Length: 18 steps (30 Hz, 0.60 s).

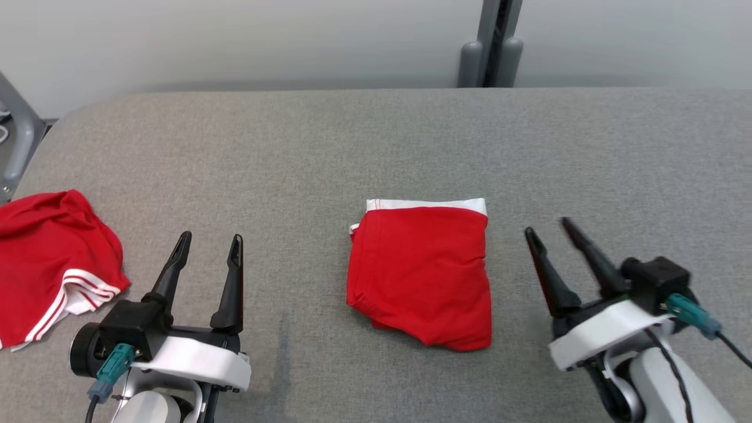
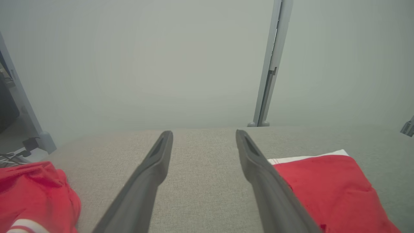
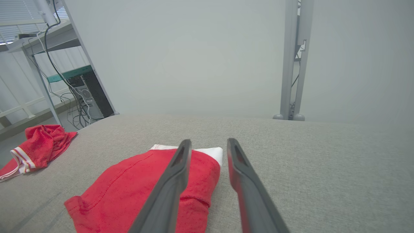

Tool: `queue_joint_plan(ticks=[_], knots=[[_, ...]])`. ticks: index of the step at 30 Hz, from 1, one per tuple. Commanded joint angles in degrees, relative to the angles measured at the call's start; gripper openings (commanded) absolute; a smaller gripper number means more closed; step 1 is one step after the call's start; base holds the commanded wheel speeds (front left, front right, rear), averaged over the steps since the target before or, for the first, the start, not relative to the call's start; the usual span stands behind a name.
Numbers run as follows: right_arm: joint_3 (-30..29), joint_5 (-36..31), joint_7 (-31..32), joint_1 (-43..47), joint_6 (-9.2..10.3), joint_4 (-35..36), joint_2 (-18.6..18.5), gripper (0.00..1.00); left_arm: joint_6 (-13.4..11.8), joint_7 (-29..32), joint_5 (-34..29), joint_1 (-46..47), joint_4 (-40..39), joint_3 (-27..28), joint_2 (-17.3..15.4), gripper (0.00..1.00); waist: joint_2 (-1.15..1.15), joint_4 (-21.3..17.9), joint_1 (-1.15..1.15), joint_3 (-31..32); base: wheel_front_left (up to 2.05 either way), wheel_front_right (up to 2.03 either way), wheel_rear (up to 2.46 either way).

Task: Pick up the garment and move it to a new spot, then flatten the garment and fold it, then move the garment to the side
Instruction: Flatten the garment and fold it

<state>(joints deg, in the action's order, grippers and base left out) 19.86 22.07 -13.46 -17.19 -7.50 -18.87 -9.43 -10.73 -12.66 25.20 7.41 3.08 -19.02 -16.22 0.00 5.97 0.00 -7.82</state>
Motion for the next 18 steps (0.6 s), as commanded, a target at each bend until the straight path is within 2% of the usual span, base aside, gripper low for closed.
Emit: queue_joint_plan(ticks=[1, 9, 18], knots=[[-2.6, -1.3, 0.4, 1.5, 0.02, 0.8, -0.2, 1.0, -0.5, 0.2, -0.4, -0.7, -0.5, 0.1, -0.6, 1.0, 0.0, -1.0, 0.0, 1.2, 0.0, 0.0, 0.0], [-14.3, -6.6, 3.2, 7.3, 0.02, 6.0, 1.8, 1.0, -1.1, 0.7, -1.0, -2.1, -1.4, 0.2, -2.4, 1.0, 0.0, -2.3, 0.0, 4.4, 0.0, 0.0, 0.0], [-18.2, -9.5, 7.2, 13.8, 0.02, 11.1, 3.3, 1.0, -1.5, 0.4, -1.0, -4.7, -0.3, 1.0, -4.7, 1.0, 0.0, -2.9, 0.0, 7.9, 0.0, 0.0, 0.0]])
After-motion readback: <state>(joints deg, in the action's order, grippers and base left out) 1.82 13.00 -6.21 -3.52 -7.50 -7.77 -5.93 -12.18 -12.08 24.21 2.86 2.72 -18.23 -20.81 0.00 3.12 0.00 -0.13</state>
